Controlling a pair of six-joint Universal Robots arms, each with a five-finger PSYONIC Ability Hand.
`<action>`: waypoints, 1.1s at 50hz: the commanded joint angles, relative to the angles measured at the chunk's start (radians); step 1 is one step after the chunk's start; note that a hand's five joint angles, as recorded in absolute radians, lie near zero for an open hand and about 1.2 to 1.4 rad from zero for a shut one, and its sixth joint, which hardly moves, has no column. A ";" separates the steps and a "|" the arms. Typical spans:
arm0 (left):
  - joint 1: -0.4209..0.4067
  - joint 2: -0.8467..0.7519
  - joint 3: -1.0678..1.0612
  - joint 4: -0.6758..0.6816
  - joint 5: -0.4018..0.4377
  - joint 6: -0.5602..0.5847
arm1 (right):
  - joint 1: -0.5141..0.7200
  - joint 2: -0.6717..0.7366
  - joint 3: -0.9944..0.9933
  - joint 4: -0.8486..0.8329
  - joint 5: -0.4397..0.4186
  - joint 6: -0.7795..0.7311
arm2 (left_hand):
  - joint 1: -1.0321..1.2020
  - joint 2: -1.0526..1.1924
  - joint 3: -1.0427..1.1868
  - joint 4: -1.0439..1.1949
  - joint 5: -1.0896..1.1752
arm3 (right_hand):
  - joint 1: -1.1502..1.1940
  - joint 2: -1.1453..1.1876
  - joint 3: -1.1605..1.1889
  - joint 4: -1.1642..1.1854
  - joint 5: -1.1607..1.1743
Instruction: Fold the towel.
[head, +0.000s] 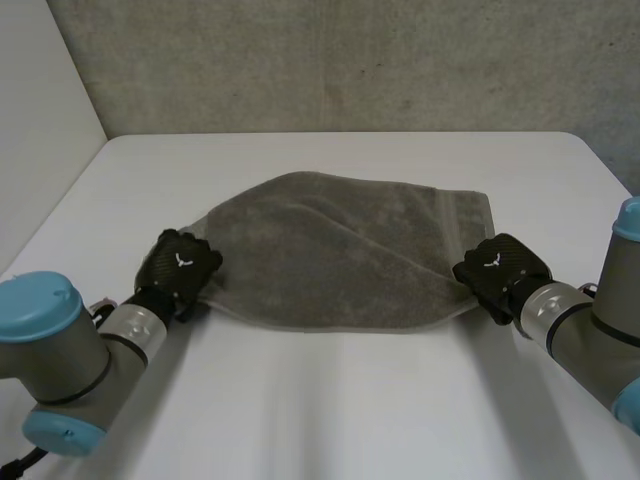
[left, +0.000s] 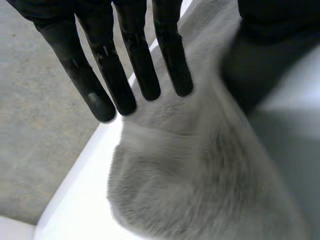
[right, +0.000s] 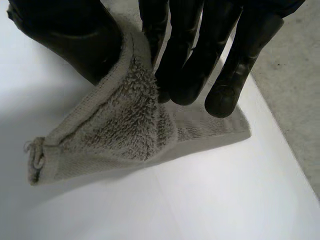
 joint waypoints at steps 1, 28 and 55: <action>0.002 0.056 0.051 -0.004 -0.129 0.017 | -0.017 -0.133 -0.033 -0.037 0.003 0.021 | 0.171 0.188 0.189 0.172 0.034 | 0.069 0.060 0.057 0.064 0.054; -0.025 0.371 0.541 -0.634 -0.161 -0.217 | -0.099 -0.123 -0.688 0.532 -0.068 0.090 | 0.171 0.188 0.189 0.172 0.034 | 0.069 0.060 0.057 0.064 0.054; -0.060 -0.201 1.542 -0.701 -0.350 -0.219 | 0.029 0.303 -1.190 -0.049 0.230 -0.102 | 0.171 0.188 0.189 0.172 0.034 | 0.069 0.060 0.057 0.064 0.054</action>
